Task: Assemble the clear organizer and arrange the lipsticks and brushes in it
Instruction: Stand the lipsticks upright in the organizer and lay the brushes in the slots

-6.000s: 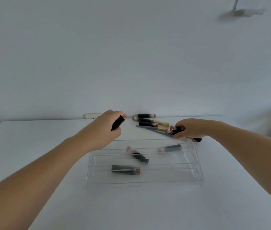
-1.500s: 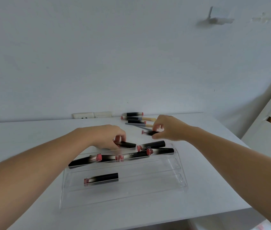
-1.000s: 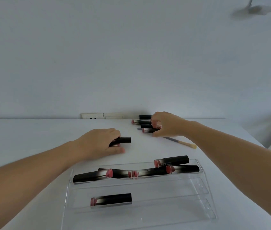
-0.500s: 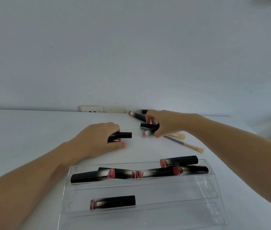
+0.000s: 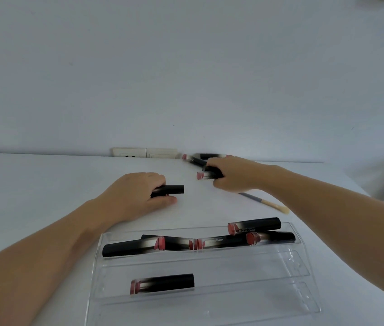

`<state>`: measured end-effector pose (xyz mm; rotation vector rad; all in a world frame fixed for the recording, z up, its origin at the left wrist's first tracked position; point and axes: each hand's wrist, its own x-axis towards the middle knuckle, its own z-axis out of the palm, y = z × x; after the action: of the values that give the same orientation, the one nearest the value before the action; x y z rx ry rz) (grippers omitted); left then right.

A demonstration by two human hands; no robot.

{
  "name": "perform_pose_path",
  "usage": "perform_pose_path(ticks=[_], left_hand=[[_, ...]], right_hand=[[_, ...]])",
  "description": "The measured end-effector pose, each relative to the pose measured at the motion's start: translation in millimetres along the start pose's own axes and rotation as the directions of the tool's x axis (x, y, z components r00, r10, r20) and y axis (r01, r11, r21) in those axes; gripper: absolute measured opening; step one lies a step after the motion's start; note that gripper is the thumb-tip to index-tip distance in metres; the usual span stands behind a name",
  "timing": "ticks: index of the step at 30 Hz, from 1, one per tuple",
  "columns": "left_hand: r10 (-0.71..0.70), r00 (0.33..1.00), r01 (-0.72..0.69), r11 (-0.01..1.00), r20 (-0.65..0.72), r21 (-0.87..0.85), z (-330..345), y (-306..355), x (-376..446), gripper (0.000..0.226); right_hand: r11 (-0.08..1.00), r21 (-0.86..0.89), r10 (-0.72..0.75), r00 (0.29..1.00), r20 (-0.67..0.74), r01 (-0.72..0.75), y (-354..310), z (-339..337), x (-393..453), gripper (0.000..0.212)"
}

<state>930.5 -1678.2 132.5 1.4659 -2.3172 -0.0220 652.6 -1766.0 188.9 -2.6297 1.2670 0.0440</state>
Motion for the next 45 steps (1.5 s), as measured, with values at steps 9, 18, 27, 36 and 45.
perform_pose_path(ticks=[9,18,27,36,45], left_hand=[[-0.266,0.952,0.194,0.905,-0.148,-0.379,-66,7,-22,0.051],[0.003,0.982,-0.015,0.998,-0.187,-0.063,-102,109,-88,0.051],[0.258,0.911,-0.159,0.939,-0.322,0.304,-58,133,-119,0.05],[0.273,0.892,-0.137,0.923,-0.36,0.359,-49,134,-125,0.051],[0.255,0.882,-0.132,0.941,-0.397,0.312,-46,131,-127,0.044]], right_hand=[[0.977,0.211,0.041,0.97,-0.24,0.011,-15,-52,-72,0.009],[0.971,0.198,-0.079,0.962,-0.26,0.133,-90,-30,-156,0.014],[0.954,-0.191,-0.293,0.845,-0.447,0.229,-114,18,-185,0.013],[0.889,-0.428,-0.383,0.777,-0.499,0.163,-115,37,-189,0.014],[0.859,-0.506,-0.358,0.791,-0.496,0.072,-117,41,-196,0.029]])
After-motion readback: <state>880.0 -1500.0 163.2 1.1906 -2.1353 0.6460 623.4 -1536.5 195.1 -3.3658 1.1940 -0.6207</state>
